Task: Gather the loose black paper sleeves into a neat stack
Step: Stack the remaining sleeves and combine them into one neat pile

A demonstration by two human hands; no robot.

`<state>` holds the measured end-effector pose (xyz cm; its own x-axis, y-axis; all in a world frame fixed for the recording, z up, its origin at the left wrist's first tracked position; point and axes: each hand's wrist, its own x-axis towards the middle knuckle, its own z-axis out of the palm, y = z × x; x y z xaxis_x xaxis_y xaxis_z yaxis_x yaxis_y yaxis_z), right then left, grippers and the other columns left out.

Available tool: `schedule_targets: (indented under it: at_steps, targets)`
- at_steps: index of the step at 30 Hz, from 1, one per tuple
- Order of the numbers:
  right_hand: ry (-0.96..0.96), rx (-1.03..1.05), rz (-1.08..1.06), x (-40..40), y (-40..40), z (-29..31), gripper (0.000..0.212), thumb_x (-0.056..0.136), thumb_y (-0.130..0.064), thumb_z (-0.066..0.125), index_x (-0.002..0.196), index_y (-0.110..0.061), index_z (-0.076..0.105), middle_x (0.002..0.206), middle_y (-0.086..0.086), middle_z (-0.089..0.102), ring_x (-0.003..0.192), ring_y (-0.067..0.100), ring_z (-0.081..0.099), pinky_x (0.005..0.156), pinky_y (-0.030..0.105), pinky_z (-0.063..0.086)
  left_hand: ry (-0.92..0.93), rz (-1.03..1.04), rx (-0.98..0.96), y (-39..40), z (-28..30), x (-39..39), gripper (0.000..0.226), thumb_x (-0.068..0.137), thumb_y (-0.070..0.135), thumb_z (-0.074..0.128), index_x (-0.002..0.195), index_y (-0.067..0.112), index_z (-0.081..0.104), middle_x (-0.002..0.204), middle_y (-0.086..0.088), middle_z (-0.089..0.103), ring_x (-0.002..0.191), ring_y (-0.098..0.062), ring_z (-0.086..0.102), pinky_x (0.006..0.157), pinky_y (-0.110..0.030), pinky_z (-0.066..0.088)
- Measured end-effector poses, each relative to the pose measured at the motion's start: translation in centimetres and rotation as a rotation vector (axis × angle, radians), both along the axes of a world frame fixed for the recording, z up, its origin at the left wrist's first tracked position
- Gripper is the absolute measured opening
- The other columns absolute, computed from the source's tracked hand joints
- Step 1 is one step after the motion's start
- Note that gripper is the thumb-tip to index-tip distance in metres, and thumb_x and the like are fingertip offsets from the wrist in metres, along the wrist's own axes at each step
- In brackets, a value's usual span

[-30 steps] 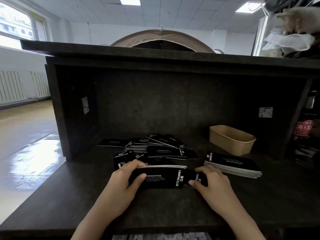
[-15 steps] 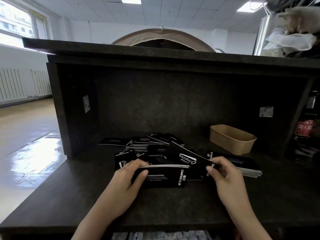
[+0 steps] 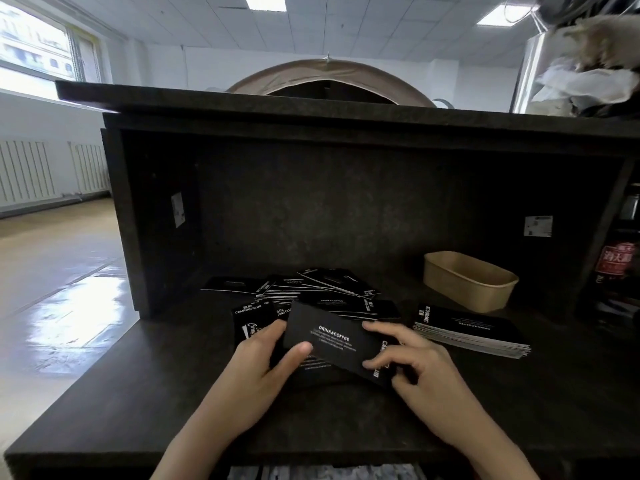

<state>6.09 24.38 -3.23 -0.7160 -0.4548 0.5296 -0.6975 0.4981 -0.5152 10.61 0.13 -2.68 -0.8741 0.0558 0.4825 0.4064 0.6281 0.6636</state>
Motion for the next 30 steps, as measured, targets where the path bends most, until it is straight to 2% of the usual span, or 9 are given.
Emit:
schedule_targets:
  at_steps: [3,5,8,11,15,18,23,25,30]
  targets:
    - [0.025,0.035,-0.015,0.2,-0.2,0.0,0.046,0.081,0.009,0.056,0.086,-0.034,0.074,0.133,-0.038,0.045,0.122,-0.012,0.045,0.093,0.004,0.034,0.007,0.014,-0.006,-0.4,-0.4,-0.4,0.01,0.092,0.028,0.062,0.096,0.035,0.057,0.093,0.028,0.064,0.084,0.004,0.063,0.067,-0.009,0.045]
    - [0.015,0.02,-0.035,0.3,-0.3,0.2,0.035,0.087,-0.009,0.064,0.103,-0.041,0.065,0.136,-0.038,0.04,0.128,-0.014,0.036,0.102,0.011,0.03,0.019,-0.016,0.015,-0.5,-0.5,-0.5,0.017,0.091,0.024,0.063,0.106,0.032,0.06,0.098,0.024,0.067,0.092,0.004,0.064,0.077,-0.015,0.05]
    - [-0.101,0.073,-0.043,0.3,-0.4,0.3,0.061,0.092,-0.024,0.062,0.131,-0.06,0.032,0.135,-0.045,0.03,0.129,-0.02,0.025,0.108,0.016,0.026,0.042,-0.109,0.023,-0.3,-0.2,-0.2,0.04,0.09,0.014,0.065,0.122,0.034,0.053,0.111,0.023,0.065,0.106,0.005,0.061,0.09,-0.014,0.047]
    - [-0.092,0.187,0.002,0.3,-0.7,0.2,0.061,0.097,-0.023,0.055,0.136,-0.062,0.028,0.128,-0.044,0.036,0.125,-0.021,0.029,0.107,0.012,0.029,0.114,-0.097,0.043,-0.2,-0.3,0.0,0.069,0.087,0.013,0.069,0.135,0.048,0.035,0.12,0.022,0.056,0.112,0.0,0.058,0.095,-0.01,0.041]
    - [-0.109,0.089,0.013,0.3,-0.8,0.5,0.044,0.1,-0.027,0.046,0.135,-0.052,0.04,0.115,-0.036,0.047,0.118,-0.014,0.042,0.096,0.008,0.034,0.173,-0.085,-0.115,-0.3,-0.5,-0.3,0.044,0.092,0.019,0.063,0.126,0.045,0.053,0.118,0.024,0.055,0.114,0.002,0.055,0.097,-0.013,0.041]
    - [-0.09,-0.094,-0.186,-0.5,0.1,0.4,0.031,0.101,-0.027,0.042,0.126,-0.044,0.049,0.118,-0.024,0.055,0.116,-0.007,0.049,0.091,0.007,0.034,0.142,-0.072,-0.147,-0.4,-0.7,-0.5,0.041,0.092,0.018,0.063,0.121,0.046,0.058,0.113,0.023,0.058,0.113,0.003,0.055,0.096,-0.012,0.041]
    - [-0.19,0.332,-0.415,-0.9,-0.3,-0.3,0.057,0.098,-0.04,0.046,0.15,-0.029,0.025,0.151,-0.008,0.035,0.14,0.011,0.031,0.115,0.028,0.023,0.148,-0.04,-0.14,-0.5,-0.8,-0.5,0.041,0.091,0.016,0.064,0.119,0.046,0.06,0.109,0.022,0.059,0.111,0.003,0.055,0.093,-0.005,0.037]
    - [-0.165,0.38,-0.456,-1.0,-0.7,-0.4,0.062,0.097,-0.049,0.043,0.151,-0.03,0.021,0.152,-0.008,0.03,0.141,0.01,0.026,0.115,0.031,0.019,0.153,0.01,-0.113,-0.8,-1.0,-0.6,0.042,0.09,0.013,0.065,0.116,0.046,0.061,0.109,0.021,0.058,0.11,0.003,0.055,0.091,-0.004,0.037]
    - [-0.167,0.388,-0.513,-1.2,-0.5,-0.6,0.07,0.089,-0.066,0.041,0.148,-0.029,0.031,0.14,-0.009,0.03,0.137,0.01,0.026,0.112,0.036,0.019,0.14,0.095,-0.014,-1.3,-1.2,-0.8,0.047,0.086,0.006,0.067,0.107,0.048,0.063,0.108,0.018,0.058,0.108,0.005,0.053,0.088,-0.001,0.036]
